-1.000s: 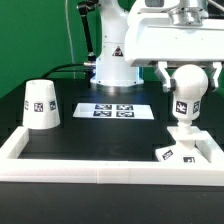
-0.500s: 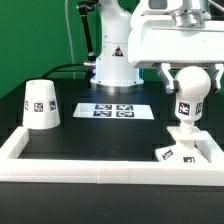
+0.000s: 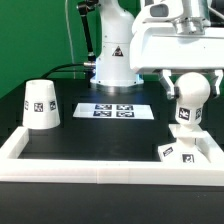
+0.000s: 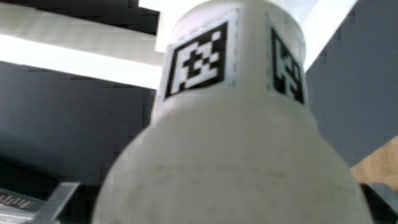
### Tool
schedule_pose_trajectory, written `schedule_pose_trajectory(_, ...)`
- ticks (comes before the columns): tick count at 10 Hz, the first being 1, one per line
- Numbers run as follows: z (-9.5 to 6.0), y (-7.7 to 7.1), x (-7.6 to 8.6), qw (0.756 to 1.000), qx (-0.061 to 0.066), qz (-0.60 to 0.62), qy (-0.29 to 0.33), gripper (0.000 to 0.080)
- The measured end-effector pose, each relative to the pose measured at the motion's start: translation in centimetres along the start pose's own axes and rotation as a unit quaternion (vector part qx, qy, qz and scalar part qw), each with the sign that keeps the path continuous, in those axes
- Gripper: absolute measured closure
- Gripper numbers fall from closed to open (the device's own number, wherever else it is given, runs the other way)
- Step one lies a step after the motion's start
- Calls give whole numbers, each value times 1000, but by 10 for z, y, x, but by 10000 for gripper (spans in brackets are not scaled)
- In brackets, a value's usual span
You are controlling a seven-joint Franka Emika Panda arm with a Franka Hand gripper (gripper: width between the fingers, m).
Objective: Assemble lamp
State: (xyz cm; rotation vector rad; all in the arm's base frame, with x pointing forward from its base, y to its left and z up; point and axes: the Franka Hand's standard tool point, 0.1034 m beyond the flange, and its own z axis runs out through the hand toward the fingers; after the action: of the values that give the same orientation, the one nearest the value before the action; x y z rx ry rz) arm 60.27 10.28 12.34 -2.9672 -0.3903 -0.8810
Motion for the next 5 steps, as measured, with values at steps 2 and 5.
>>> schedule_pose_trajectory(2, 1, 1, 0, 1000, -3, -1, 10, 220)
schedule_pose_trajectory(5, 2, 1, -7, 1000, -9, -2, 28, 220)
